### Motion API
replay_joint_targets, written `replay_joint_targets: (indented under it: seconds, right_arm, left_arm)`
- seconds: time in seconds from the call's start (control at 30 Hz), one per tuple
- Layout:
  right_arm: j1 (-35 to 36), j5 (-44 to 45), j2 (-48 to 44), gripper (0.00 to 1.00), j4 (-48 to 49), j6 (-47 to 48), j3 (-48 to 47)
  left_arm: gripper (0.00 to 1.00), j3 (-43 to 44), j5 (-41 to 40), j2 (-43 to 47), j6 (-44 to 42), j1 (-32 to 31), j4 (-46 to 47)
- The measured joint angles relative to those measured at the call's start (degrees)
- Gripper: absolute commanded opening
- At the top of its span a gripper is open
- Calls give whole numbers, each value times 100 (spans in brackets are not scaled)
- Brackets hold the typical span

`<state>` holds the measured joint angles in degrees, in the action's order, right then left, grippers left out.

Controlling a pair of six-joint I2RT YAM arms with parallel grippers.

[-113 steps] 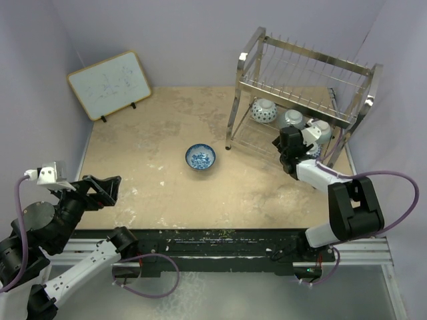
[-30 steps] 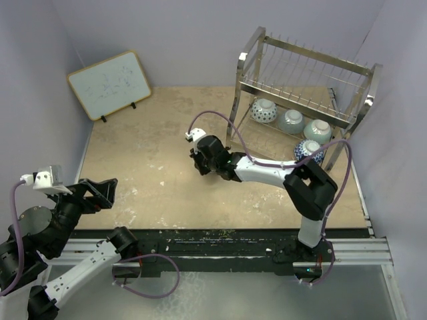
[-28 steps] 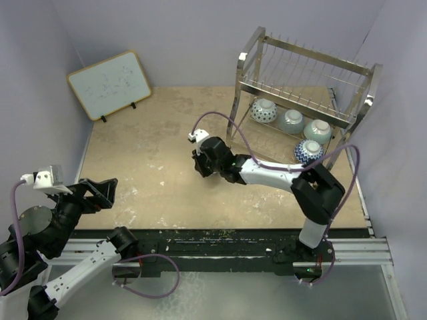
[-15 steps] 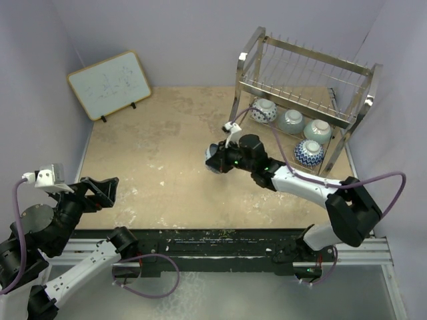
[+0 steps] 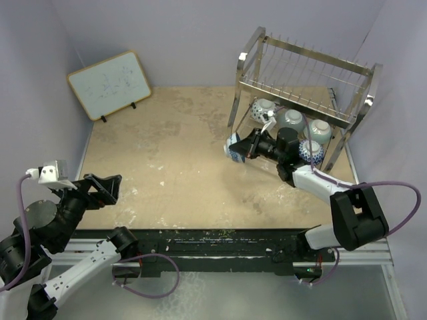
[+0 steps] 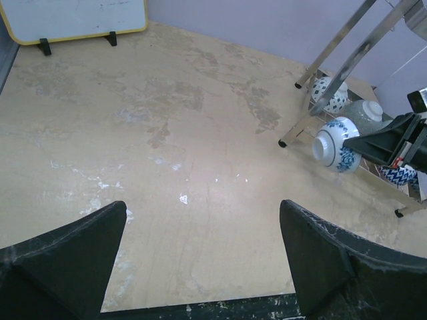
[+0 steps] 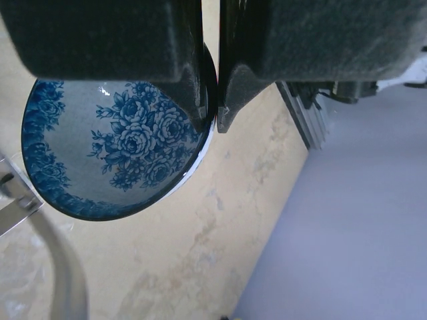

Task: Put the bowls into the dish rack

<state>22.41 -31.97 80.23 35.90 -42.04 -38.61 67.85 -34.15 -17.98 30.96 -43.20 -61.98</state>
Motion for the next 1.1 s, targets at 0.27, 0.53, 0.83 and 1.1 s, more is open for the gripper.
replay_joint_targets:
  seconds: [0.27,0.53,0.83,1.1]
  right_arm:
    - [-811,-560,278,5,1191,-1056,0]
    - [-1565,-817,1648,4,3578,-2833,0]
    - [-1843,-581,2035,5,4207,-3351,-188]
    - [-1840,-282,2852,5,4822,-3672,-568]
  left_arm:
    - [99,0,42,-83,-2,0,22]
    - [99,17,52,-236,-7,0,35]
    - [99,157,94,-363,-11,0,114]
    - [99,160,162,-396,-13,0,164]
